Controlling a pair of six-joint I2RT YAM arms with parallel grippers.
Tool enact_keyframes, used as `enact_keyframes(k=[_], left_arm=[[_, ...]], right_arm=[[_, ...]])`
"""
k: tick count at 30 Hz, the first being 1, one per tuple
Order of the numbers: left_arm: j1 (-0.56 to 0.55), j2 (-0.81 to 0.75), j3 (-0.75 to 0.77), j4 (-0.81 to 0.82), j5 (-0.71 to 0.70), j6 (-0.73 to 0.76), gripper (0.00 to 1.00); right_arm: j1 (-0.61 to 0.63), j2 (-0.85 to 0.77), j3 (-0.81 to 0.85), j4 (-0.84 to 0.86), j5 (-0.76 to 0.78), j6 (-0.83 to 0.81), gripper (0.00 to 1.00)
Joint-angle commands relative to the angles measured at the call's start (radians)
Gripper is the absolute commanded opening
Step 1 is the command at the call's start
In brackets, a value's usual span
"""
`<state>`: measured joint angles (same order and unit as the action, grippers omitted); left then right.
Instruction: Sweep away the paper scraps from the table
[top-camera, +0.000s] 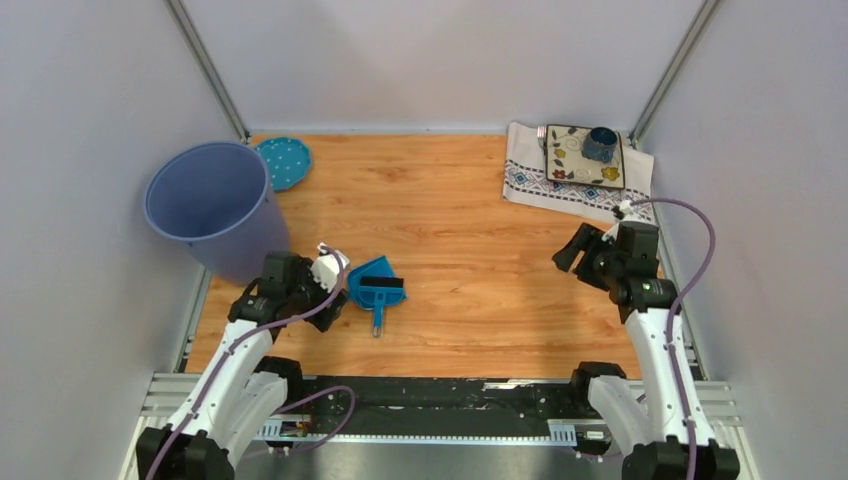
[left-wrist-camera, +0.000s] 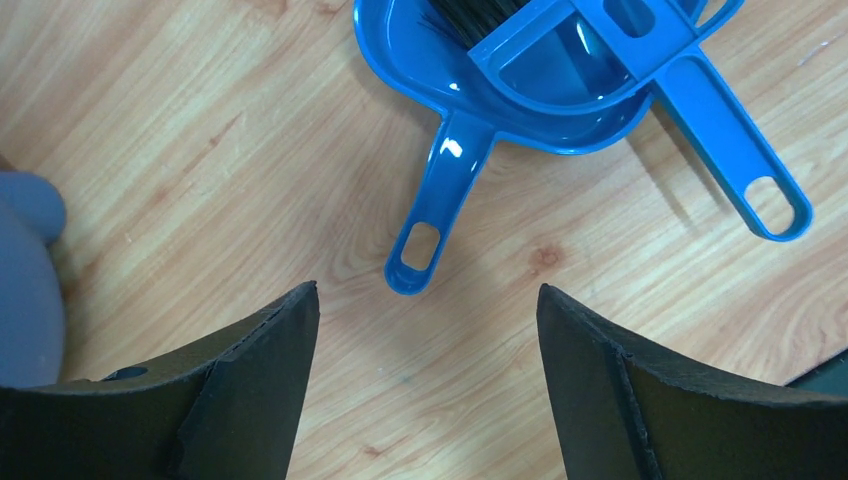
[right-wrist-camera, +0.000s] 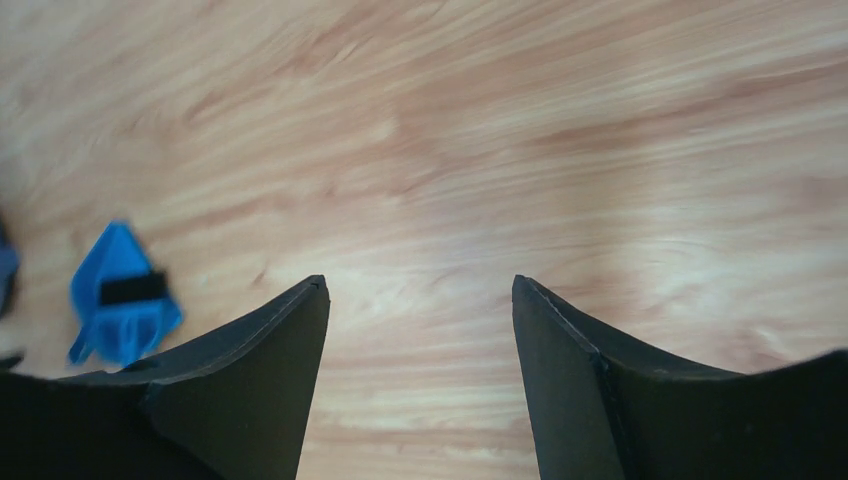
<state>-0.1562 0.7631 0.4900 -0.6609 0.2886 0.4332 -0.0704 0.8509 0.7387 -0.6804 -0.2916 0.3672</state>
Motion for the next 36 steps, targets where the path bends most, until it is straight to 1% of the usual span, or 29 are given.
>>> enact_keyframes(k=[1, 2, 4, 5, 6, 7, 8, 9, 12, 13, 15, 16, 18, 19, 21, 22, 25, 29, 36], left_arm=[[0.004, -0.033, -0.091, 0.182, -0.023, -0.120, 0.86], [0.004, -0.047, -0.140, 0.263, -0.035, -0.143, 0.86], [0.004, -0.062, -0.197, 0.358, -0.107, -0.212, 0.87], [0.004, -0.079, -0.244, 0.445, -0.135, -0.230, 0.87], [0.004, -0.084, -0.261, 0.483, -0.196, -0.247, 0.87], [0.004, -0.087, -0.275, 0.547, -0.222, -0.278, 0.87], [0.003, -0.084, -0.295, 0.576, -0.253, -0.290, 0.87], [0.003, -0.078, -0.306, 0.604, -0.285, -0.298, 0.87], [0.004, -0.044, -0.366, 0.740, -0.322, -0.284, 0.87], [0.004, -0.032, -0.382, 0.809, -0.322, -0.284, 0.87], [0.004, -0.022, -0.438, 0.881, -0.315, -0.287, 0.88], [0.003, -0.016, -0.456, 0.952, -0.313, -0.290, 0.88], [0.004, -0.015, -0.511, 1.013, -0.322, -0.303, 0.89], [0.003, -0.013, -0.521, 1.062, -0.327, -0.304, 0.91], [0.004, -0.012, -0.551, 1.103, -0.325, -0.301, 0.91], [0.003, -0.010, -0.557, 1.129, -0.321, -0.300, 0.91], [0.004, -0.011, -0.579, 1.141, -0.295, -0.289, 0.91], [0.003, -0.015, -0.602, 1.143, -0.270, -0.281, 0.91], [0.004, -0.024, -0.616, 1.146, -0.253, -0.284, 0.91]], right_arm=[[-0.003, -0.159, -0.027, 0.076, 0.475, 0.102, 0.71], [-0.003, -0.191, -0.071, 0.102, 0.558, 0.110, 0.72], [-0.002, -0.242, -0.117, 0.181, 0.606, 0.092, 0.73], [-0.003, -0.289, -0.174, 0.206, 0.646, 0.088, 0.73], [-0.002, -0.306, -0.195, 0.226, 0.670, 0.099, 0.73], [-0.002, -0.328, -0.222, 0.245, 0.698, 0.116, 0.73], [-0.002, -0.360, -0.242, 0.251, 0.762, 0.139, 0.73], [-0.002, -0.377, -0.289, 0.268, 0.785, 0.159, 0.73], [-0.002, -0.421, -0.373, 0.346, 0.781, 0.156, 0.73], [-0.002, -0.427, -0.387, 0.375, 0.773, 0.148, 0.73], [-0.002, -0.446, -0.426, 0.393, 0.773, 0.148, 0.73], [-0.002, -0.452, -0.441, 0.415, 0.775, 0.141, 0.73], [-0.002, -0.460, -0.464, 0.439, 0.776, 0.125, 0.73], [-0.003, -0.470, -0.478, 0.458, 0.775, 0.122, 0.73], [-0.002, -0.478, -0.486, 0.481, 0.738, 0.102, 0.73], [-0.002, -0.483, -0.496, 0.516, 0.696, 0.086, 0.72], [-0.002, -0.471, -0.504, 0.561, 0.639, 0.041, 0.72], [-0.002, -0.440, -0.504, 0.584, 0.625, 0.013, 0.72], [-0.002, -0.435, -0.516, 0.601, 0.609, -0.010, 0.70]])
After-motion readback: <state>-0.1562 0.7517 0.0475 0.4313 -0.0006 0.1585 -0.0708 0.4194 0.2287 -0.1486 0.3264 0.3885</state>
